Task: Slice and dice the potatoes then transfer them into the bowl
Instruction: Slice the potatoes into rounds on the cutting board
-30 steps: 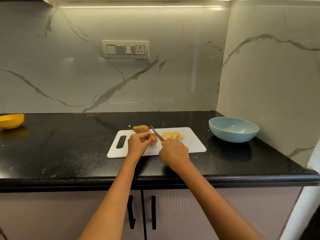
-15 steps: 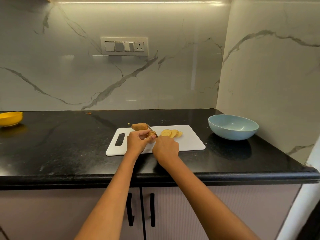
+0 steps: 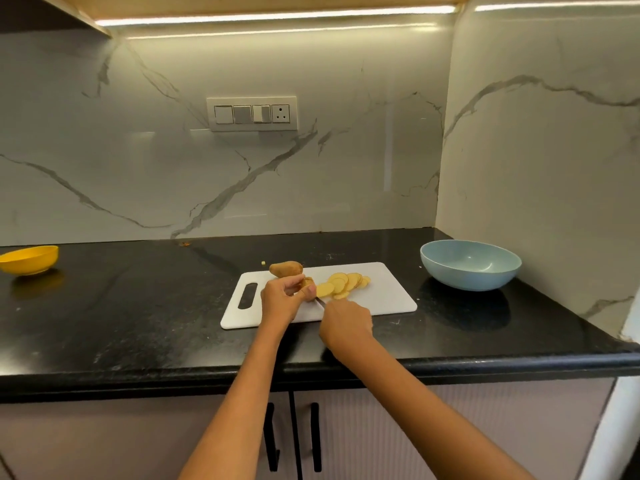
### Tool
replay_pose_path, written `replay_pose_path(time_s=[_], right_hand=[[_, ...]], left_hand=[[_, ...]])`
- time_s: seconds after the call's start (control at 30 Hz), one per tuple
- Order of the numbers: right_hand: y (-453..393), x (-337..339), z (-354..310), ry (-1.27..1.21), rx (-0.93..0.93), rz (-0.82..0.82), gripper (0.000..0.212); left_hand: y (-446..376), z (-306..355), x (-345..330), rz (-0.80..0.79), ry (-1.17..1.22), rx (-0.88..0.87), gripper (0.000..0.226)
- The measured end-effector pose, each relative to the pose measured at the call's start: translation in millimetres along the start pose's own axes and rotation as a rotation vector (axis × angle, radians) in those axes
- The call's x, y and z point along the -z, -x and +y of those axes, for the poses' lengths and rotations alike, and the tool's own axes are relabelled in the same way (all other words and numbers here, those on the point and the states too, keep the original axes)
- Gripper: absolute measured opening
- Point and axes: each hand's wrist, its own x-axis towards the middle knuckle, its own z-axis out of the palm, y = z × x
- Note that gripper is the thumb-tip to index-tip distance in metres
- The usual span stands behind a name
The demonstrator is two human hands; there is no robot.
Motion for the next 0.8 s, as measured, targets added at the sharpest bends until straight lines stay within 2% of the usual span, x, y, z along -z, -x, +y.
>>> replay_pose_path(time_s=[0.17, 0.37, 0.8], right_hand=[[9.4, 5.2, 17.0, -0.054, -0.047, 0.018, 0.028], [7.4, 16.3, 7.3, -0.155, -0.046, 0.087, 0.026], [8.6, 9.1, 0.9, -0.142, -0.038, 0.124, 0.025]], left_hand=[[-1.6, -0.4, 0.0, -0.019, -0.019, 0.011, 0.048], [-1.1, 0.2, 2.3, -0.062, -0.035, 0.019, 0.055], [-3.4, -2.0, 0.3, -0.015, -0.064, -0.020, 0.052]])
